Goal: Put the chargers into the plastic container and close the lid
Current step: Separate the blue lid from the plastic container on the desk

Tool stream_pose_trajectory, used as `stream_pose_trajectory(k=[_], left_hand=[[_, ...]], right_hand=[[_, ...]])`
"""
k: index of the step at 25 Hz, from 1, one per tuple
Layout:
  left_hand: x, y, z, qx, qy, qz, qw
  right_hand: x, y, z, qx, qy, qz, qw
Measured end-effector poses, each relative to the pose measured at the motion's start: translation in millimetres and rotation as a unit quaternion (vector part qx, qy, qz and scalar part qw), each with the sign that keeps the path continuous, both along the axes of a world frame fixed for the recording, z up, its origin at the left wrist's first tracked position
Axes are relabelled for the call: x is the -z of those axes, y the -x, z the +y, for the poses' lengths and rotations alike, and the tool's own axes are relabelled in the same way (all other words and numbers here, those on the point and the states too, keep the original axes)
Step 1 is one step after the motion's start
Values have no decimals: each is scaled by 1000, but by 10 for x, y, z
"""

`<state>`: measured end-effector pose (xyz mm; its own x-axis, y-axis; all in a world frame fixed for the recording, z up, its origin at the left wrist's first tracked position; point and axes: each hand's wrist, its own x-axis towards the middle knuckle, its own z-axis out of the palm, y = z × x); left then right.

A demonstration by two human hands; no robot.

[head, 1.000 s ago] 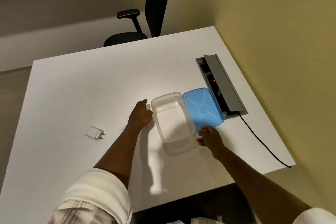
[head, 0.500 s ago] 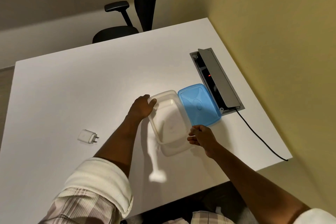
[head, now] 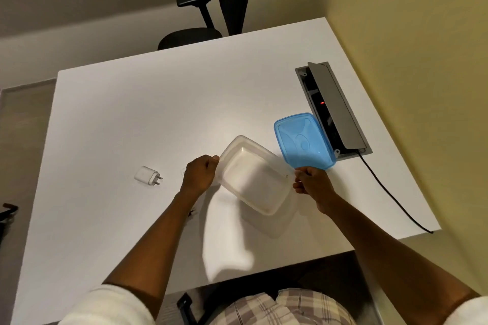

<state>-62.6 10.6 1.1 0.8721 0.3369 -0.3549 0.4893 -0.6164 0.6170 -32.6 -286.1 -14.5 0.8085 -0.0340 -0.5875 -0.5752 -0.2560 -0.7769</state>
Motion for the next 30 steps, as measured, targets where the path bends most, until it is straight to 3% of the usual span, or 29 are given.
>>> stream_pose_trajectory(k=[11, 24, 30], left_hand=[[314, 971, -394, -145, 158, 30, 976], [228, 1050, -471, -134, 162, 32, 977], [220, 1221, -281, -142, 149, 34, 978]], right_hand=[[-91, -414, 129, -84, 79, -54, 992], [-82, -454, 101, -123, 71, -18, 990], [-87, -439, 208, -114, 172, -132, 970]])
